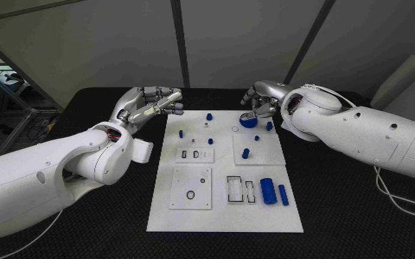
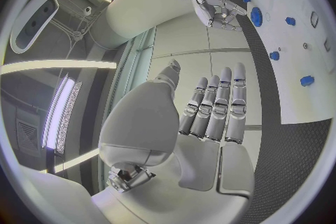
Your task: Assemble the parts on the task board
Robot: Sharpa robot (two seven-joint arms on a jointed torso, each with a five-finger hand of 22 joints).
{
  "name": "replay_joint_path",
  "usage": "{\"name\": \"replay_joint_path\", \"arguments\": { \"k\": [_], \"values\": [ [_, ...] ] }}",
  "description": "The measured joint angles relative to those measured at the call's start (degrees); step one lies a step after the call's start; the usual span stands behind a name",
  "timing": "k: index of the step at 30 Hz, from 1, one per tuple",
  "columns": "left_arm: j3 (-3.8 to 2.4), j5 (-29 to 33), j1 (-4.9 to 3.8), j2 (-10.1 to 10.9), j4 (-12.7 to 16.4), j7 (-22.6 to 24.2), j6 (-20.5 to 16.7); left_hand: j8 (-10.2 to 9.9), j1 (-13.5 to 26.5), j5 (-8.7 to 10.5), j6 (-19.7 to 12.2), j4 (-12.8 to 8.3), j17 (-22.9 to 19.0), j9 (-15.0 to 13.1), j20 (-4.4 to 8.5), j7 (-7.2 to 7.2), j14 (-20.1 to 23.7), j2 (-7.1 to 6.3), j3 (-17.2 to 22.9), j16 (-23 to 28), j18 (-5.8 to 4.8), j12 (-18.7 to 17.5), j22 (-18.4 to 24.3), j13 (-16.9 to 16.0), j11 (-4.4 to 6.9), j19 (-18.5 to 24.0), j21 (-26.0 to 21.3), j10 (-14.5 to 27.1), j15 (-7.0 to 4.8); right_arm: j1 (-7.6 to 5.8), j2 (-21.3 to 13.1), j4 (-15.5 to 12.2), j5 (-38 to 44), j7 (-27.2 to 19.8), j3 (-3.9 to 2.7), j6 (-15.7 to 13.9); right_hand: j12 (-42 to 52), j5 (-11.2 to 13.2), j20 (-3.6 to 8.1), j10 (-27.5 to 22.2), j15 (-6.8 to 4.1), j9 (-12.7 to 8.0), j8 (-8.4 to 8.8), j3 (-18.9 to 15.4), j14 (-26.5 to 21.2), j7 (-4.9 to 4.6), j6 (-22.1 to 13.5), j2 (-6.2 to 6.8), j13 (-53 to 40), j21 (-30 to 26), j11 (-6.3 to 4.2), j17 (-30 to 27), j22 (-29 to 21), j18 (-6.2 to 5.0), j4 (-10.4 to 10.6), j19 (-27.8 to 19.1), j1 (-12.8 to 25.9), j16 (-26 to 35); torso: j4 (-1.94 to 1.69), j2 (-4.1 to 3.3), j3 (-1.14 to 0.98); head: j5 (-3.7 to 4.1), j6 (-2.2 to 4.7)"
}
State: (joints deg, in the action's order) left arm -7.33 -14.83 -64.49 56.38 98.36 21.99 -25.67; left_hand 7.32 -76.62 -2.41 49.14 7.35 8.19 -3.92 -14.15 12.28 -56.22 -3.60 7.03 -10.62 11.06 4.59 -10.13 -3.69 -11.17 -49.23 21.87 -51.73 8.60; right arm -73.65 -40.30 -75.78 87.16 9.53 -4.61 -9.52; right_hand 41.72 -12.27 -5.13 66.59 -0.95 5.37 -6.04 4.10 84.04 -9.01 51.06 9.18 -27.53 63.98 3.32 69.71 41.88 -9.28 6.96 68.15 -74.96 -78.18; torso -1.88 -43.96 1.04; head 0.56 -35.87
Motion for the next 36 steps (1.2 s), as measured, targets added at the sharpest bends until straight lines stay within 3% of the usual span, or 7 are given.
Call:
{"name": "replay_joint_path", "arguments": {
  "k": [2,3,6,9,14,23,36],
  "values": [
    [0.0,0.0,0.0,0.0,-0.1,0.0,0.0,0.0,0.0,0.0,0.0,0.0,0.0,0.0,0.0,0.0,0.0,0.0,0.0,0.0,0.0,0.0,0.0,0.0,0.0,0.0,0.0,0.0,0.0,0.0,0.0,0.4,-0.2,0.2,0.01,1.3,6.5,0.0,-0.31,-1.3,0.0,0.1,-0.88,-2.1,0.0,-0.16,-1.1,0.28,-6.2,0.6,0.38,1.7,1.0,0.08,3.1,0.3,-1.8,-1.2,0.01,0.0,-0.02,0.27,-0.15],
    [0.0,0.0,0.0,0.0,-0.1,0.0,0.0,0.0,0.0,0.0,0.0,0.0,0.0,0.0,0.0,0.0,0.0,0.0,0.0,0.0,-0.01,0.0,0.0,0.0,0.0,0.0,0.0,0.0,0.0,0.0,0.1,0.6,-0.3,0.2,0.01,1.9,9.9,0.0,-0.49,-1.4,0.0,0.1,-1.28,-2.8,0.0,-0.19,-1.6,0.44,-9.6,1.0,0.37,2.4,1.5,0.88,4.5,0.5,-2.8,-1.6,0.01,0.0,-0.04,0.41,-0.25],
    [0.0,0.0,0.0,-0.1,-0.2,0.0,0.1,0.0,0.0,0.0,0.0,0.0,0.0,0.0,0.0,0.0,0.0,0.0,0.0,0.0,-0.01,0.0,0.0,0.0,0.0,0.0,0.0,0.0,0.0,0.0,0.5,1.7,-0.5,0.5,0.03,3.4,15.3,-0.3,-0.49,-2.0,0.15,0.1,-2.4,-3.8,-0.1,-0.46,-3.0,0.97,-15.2,1.4,0.98,3.6,2.2,0.87,8.0,0.5,-4.9,-2.3,0.01,-0.01,-0.04,0.91,-0.4],
    [0.0,0.0,0.0,-0.1,-0.3,0.0,0.1,0.0,0.0,0.0,0.0,0.0,0.0,0.0,0.0,0.0,0.0,0.0,0.0,0.0,-0.01,0.0,0.0,0.0,0.0,0.0,0.0,0.0,0.0,0.0,0.9,2.7,-0.6,0.6,0.03,4.3,16.6,-0.5,-0.62,-2.0,0.34,0.2,-2.77,-3.8,0.1,-0.39,-3.2,0.72,-16.5,1.4,0.98,4.0,2.5,0.86,9.2,0.6,-5.8,-2.6,0.01,-0.01,-0.04,1.25,-0.5],
    [0.01,0.0,0.0,-0.2,-0.3,0.0,0.2,0.0,0.0,0.0,0.0,0.0,0.0,0.0,-0.21,0.0,0.0,0.0,0.0,0.0,0.0,0.0,0.0,0.0,0.0,0.2,0.0,0.0,0.0,0.0,1.4,4.5,-0.6,0.8,0.04,5.5,17.8,-3.7,-0.49,-2.4,0.34,0.4,-3.93,-3.5,0.1,-0.37,-3.2,-0.01,-17.8,2.1,0.98,4.8,3.2,0.86,9.5,0.9,-6.5,-3.1,0.01,-0.03,-0.05,1.68,-0.6],
    [0.01,0.0,0.0,-0.4,-0.4,0.0,0.3,-0.2,-0.1,0.0,0.0,0.0,0.1,0.0,-0.21,0.0,0.0,0.61,0.0,0.0,0.0,-0.2,0.0,0.0,0.0,0.2,0.0,0.0,0.0,0.01,2.3,6.6,-0.6,0.8,0.04,6.4,20.0,-5.8,-0.49,-1.9,0.34,0.5,-4.98,-3.1,0.1,-0.37,-3.2,-1.08,-20.5,2.9,0.89,5.2,4.3,0.84,9.1,1.3,-7.5,-3.7,-0.05,-0.03,-0.01,1.92,-0.75],
    [0.01,0.0,0.0,-0.3,-0.6,-0.1,0.3,-0.2,-0.1,0.0,0.0,0.0,0.1,0.0,-0.2,0.0,0.0,0.61,0.0,0.0,0.0,-0.2,0.0,0.0,0.0,0.2,0.0,0.0,0.0,0.02,3.2,7.2,0.1,0.3,0.04,8.8,20.8,-6.2,-0.69,-1.4,0.34,0.6,-5.36,-2.9,0.1,-0.34,-3.2,-1.37,-21.7,3.0,0.98,5.2,4.8,0.84,8.9,1.5,-7.8,-4.0,-0.09,-0.04,0.03,1.49,-1.43]
  ]
}}
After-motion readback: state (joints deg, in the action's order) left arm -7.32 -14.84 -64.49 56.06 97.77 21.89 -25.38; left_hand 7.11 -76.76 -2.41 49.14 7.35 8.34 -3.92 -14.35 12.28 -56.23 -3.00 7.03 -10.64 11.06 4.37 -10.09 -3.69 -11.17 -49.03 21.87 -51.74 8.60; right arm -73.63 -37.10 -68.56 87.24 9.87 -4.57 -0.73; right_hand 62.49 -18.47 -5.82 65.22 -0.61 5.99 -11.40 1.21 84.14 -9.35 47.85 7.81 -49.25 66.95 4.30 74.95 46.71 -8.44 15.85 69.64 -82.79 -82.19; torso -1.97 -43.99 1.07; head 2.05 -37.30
